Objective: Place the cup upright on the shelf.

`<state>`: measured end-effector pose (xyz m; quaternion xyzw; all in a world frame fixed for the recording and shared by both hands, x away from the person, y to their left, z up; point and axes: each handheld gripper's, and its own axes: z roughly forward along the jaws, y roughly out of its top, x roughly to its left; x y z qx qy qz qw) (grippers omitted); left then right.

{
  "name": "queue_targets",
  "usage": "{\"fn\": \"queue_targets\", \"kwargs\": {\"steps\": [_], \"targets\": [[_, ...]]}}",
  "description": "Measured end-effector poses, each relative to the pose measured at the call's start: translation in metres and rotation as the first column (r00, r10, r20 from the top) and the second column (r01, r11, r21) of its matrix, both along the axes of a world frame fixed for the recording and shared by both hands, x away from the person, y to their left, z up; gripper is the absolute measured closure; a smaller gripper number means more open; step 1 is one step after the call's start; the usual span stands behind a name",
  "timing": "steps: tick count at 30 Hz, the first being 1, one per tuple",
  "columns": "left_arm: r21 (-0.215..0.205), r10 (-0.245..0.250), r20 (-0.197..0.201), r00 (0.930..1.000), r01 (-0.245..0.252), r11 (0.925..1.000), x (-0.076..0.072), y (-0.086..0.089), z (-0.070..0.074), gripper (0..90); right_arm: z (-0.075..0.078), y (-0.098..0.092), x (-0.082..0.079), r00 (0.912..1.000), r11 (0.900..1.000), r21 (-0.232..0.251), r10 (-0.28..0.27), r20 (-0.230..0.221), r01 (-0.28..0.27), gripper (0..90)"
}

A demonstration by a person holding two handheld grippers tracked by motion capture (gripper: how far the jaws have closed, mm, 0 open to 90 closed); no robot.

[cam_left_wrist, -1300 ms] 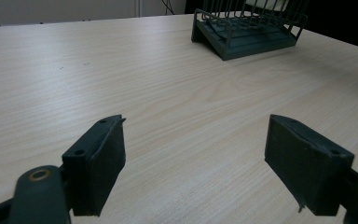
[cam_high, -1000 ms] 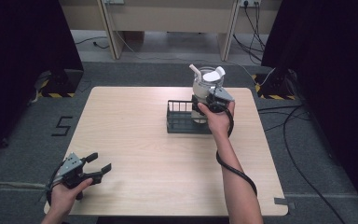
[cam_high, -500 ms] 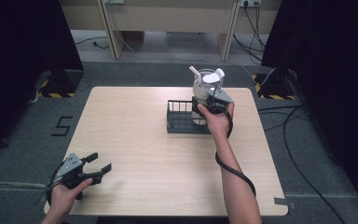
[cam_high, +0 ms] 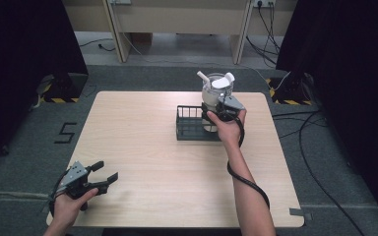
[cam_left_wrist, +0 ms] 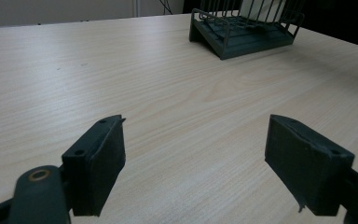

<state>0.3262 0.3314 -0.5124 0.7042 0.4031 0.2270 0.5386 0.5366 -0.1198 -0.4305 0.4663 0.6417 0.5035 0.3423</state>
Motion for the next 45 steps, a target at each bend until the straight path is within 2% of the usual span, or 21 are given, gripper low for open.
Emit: {"fn": "queue_targets", "kwargs": {"steps": [10, 27, 41, 45], "targets": [[0.003, -0.001, 0.0, 1.0, 0.001, 1.0, 0.0001, 0.0003, 0.0, 19.4, -0.0015, 0.0041, -0.0005, 0.9998, 1.0, 0.012, 0.004, 0.02, -0.004, 8.1], [0.009, -0.005, 0.0, 1.0, 0.005, 1.0, 0.0003, 0.0005, -0.0003, 19.4, -0.0043, 0.0072, -0.005, 0.9977, 0.999, 0.014, -0.036, 0.057, 0.036, 8.6], [0.01, -0.006, 0.0, 1.0, 0.006, 0.9999, 0.0006, 0.0003, -0.0005, 19.5, -0.0064, 0.0068, -0.0061, 0.9981, 0.999, 0.022, -0.037, 0.049, 0.036, 8.0], [0.011, -0.006, 0.0, 1.0, 0.006, 0.9999, 0.0007, 0.0003, -0.0006, 19.5, -0.0067, 0.0063, -0.0067, 0.9982, 0.999, 0.038, -0.039, 0.044, 0.038, 7.6]]}}
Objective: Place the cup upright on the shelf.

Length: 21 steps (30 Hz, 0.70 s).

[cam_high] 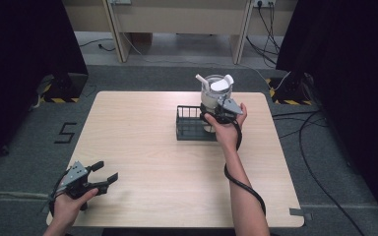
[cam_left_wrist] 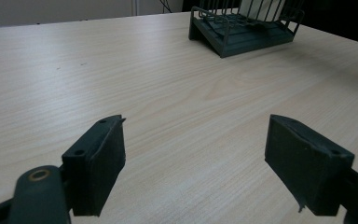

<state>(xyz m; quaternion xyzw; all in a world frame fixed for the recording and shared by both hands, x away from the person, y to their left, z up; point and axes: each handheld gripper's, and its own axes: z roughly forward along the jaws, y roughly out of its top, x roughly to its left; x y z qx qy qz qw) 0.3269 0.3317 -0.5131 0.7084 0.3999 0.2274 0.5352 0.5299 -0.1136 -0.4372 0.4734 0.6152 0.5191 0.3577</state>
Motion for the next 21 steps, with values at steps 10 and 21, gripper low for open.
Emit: {"fn": "queue_targets", "kwargs": {"steps": [10, 21], "targets": [[0.002, -0.004, -0.001, 1.0, 0.004, 1.0, 0.0001, -0.0006, -0.0001, 19.5, -0.0005, -0.0002, -0.0008, 0.9999, 1.0, -0.012, -0.001, 0.011, 0.001, 8.7], [0.004, -0.007, -0.002, 1.0, 0.007, 1.0, 0.0004, -0.0007, -0.0001, 19.6, 0.0003, 0.0007, -0.0009, 0.9999, 1.0, -0.015, -0.003, 0.012, 0.003, 8.6]]}}
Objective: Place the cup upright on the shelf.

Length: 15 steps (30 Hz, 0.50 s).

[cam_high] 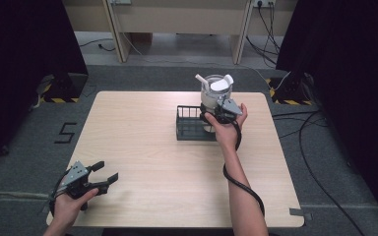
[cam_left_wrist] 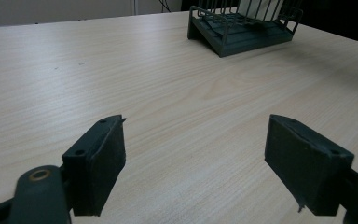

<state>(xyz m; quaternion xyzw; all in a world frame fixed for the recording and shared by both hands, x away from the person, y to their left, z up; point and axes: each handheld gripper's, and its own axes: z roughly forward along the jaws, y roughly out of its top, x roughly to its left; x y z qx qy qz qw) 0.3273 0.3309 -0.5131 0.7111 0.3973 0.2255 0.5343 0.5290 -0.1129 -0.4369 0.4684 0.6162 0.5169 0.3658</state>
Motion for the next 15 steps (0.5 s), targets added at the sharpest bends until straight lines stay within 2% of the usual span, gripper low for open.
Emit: {"fn": "queue_targets", "kwargs": {"steps": [10, 15], "targets": [[0.0, 0.001, 0.0, 1.0, -0.001, 1.0, -0.0001, 0.0002, 0.0, 19.7, 0.0018, -0.0016, 0.0001, 0.9998, 1.0, 0.008, 0.011, -0.015, -0.011, 8.6], [-0.001, 0.0, -0.001, 1.0, 0.0, 1.0, 0.0002, -0.0001, -0.0001, 19.8, -0.0002, -0.0024, 0.0007, 0.9998, 1.0, 0.018, 0.02, -0.001, -0.02, 8.4]]}}
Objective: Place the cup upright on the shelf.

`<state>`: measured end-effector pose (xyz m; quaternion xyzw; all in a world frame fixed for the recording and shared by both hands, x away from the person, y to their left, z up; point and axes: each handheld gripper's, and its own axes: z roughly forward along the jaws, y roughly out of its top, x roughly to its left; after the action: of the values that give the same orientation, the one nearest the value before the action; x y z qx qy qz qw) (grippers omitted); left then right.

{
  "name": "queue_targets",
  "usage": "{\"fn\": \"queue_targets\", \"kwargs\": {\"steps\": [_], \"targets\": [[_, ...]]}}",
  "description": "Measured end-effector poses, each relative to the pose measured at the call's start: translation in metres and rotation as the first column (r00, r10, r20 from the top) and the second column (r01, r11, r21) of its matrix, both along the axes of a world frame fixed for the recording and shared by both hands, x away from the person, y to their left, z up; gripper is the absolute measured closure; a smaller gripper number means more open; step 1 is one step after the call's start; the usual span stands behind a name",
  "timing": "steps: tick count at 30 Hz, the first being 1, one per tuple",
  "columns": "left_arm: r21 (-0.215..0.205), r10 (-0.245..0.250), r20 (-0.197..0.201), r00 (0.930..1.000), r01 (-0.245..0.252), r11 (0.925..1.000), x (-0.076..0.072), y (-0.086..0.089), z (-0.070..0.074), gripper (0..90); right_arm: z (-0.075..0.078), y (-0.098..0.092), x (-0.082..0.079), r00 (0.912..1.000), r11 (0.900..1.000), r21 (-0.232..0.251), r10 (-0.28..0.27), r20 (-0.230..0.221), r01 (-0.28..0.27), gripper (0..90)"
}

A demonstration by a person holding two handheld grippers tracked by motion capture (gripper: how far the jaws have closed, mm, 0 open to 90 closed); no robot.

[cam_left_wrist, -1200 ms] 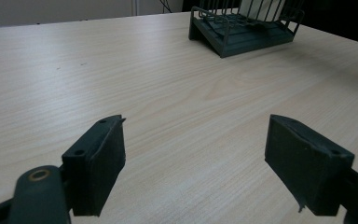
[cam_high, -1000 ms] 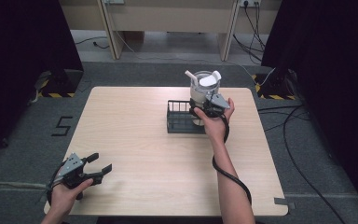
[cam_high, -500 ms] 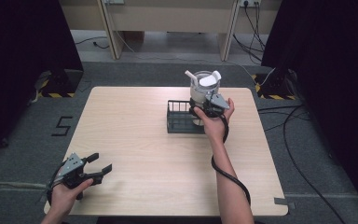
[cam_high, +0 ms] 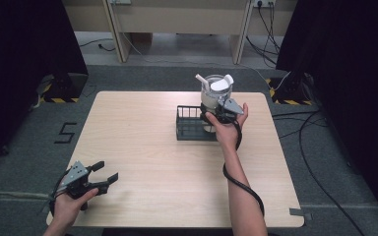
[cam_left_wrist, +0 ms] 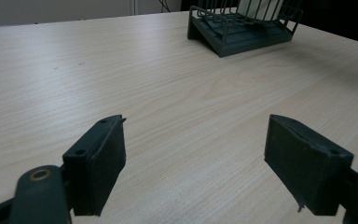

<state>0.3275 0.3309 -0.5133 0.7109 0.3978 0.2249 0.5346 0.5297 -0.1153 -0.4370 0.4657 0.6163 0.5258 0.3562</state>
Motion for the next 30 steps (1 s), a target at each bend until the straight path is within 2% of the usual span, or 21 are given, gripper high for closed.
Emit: {"fn": "queue_targets", "kwargs": {"steps": [3, 6, 8, 12, 15, 23, 30], "targets": [[0.001, -0.002, 0.0, 1.0, 0.002, 1.0, 0.0, 0.0, 0.0, 19.8, -0.002, 0.001, -0.001, 0.9999, 1.0, 0.017, -0.004, 0.011, 0.004, 7.7], [0.002, 0.0, 0.0, 1.0, 0.0, 1.0, 0.0, 0.0, 0.0, 19.8, -0.002, 0.001, -0.003, 0.9999, 1.0, 0.019, -0.007, 0.01, 0.007, 7.9], [0.001, 0.0, -0.001, 1.0, 0.0, 1.0, 0.0, 0.0, 0.0, 19.8, -0.001, 0.0, -0.004, 0.9999, 1.0, 0.004, -0.011, 0.009, 0.011, 7.6], [0.001, -0.002, 0.001, 1.0, 0.002, 1.0, 0.0, 0.0, 0.0, 19.8, 0.0, -0.001, -0.007, 0.9999, 1.0, 0.017, -0.004, 0.014, 0.004, 6.0], [0.002, -0.002, 0.0, 1.0, 0.002, 1.0, 0.0, 0.0, 0.0, 19.8, -0.001, -0.002, -0.01, 0.9999, 1.0, -0.002, -0.001, 0.014, 0.001, 6.4], [0.005, -0.005, 0.0, 1.0, 0.005, 1.0, 0.0, -0.001, 0.0, 19.8, -0.005, -0.006, -0.019, 0.9999, 1.0, -0.016, 0.014, -0.002, -0.014, 6.5], [0.004, -0.004, 0.002, 1.0, 0.004, 1.0, 0.0, -0.001, 0.001, 19.8, 0.003, -0.012, -0.031, 0.9998, 0.999, -0.028, 0.019, 0.011, -0.018, 6.6]]}}
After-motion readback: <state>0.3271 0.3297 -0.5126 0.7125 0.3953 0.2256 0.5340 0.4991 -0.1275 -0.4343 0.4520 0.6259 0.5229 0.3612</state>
